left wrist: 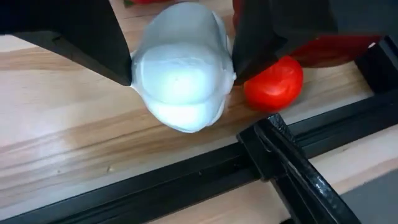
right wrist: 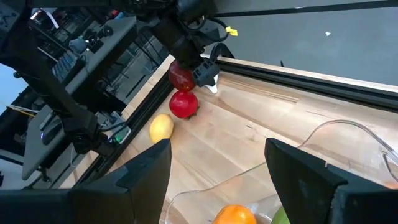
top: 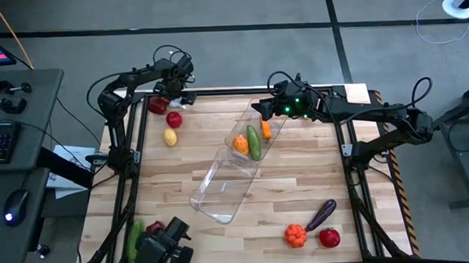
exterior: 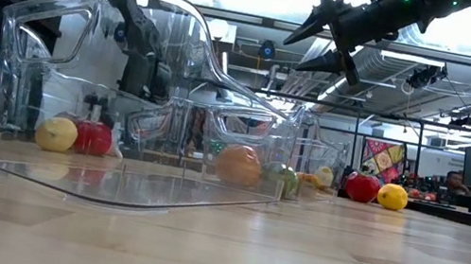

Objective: Sort produce into baskets
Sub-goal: Put the white garlic into the top transparent bin

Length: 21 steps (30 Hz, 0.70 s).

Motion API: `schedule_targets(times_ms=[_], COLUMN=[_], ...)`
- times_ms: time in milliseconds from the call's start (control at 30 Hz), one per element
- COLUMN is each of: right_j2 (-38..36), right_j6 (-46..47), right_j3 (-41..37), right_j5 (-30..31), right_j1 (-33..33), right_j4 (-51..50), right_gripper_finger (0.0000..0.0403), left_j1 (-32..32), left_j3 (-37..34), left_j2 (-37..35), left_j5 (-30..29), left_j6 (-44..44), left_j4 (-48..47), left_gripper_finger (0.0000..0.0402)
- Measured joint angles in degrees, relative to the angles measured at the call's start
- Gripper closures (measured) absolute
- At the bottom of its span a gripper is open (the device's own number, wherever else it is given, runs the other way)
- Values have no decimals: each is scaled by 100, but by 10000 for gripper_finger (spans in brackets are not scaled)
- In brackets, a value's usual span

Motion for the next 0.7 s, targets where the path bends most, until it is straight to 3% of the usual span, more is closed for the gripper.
schedule_targets(times_ms=[200, 467, 700], right_j2=[0, 0, 0], right_j6=[2, 2, 2], right_j3=[0, 0, 0], right_j5=[55, 69, 68], right_j1=[0, 1, -62], right_j4=[-1, 1, 1], right_gripper_finger=[151, 151, 151], left_j1=[-12, -104, -1088], left_j3=[-21, -22, -18], left_j2=[-121, -1088, -2226], left_j5=[108, 408, 1438], left_j6=[198, 306, 533], left_j4=[4, 77, 794], left_gripper_finger=[254, 253, 253])
